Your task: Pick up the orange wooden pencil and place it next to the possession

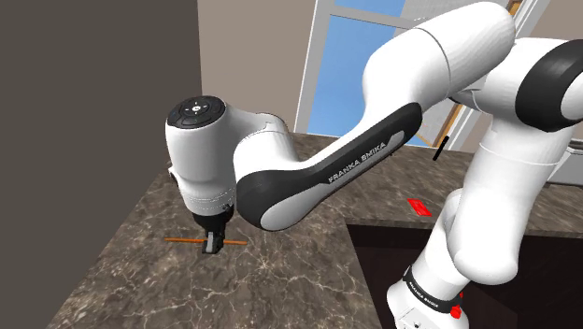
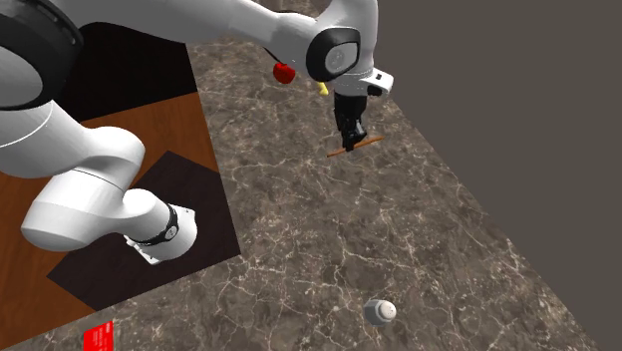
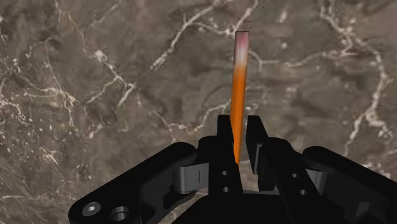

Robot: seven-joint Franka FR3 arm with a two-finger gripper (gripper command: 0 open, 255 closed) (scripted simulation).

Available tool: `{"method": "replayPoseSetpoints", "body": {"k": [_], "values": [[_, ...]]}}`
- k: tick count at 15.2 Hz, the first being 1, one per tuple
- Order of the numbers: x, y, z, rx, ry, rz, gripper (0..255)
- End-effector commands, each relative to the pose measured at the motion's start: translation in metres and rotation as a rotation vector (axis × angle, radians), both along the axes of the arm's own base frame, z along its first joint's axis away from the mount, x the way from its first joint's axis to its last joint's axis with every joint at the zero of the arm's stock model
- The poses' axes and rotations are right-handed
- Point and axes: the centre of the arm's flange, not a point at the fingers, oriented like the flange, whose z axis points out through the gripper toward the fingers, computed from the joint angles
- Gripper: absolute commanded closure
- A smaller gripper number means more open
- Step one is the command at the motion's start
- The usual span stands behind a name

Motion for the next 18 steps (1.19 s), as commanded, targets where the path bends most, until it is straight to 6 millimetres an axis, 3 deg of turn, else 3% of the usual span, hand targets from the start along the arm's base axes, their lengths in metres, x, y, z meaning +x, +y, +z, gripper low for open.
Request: {"method": "replayPoseSetpoints", "body": {"k": [1,7,18], "values": [[-0.001,0.0,0.011,0.0,0.0,0.0,255],[-0.001,0.0,0.042,0.0,0.0,0.0,255],[-0.027,-0.143,0.043,0.0,0.0,0.0,255]]}}
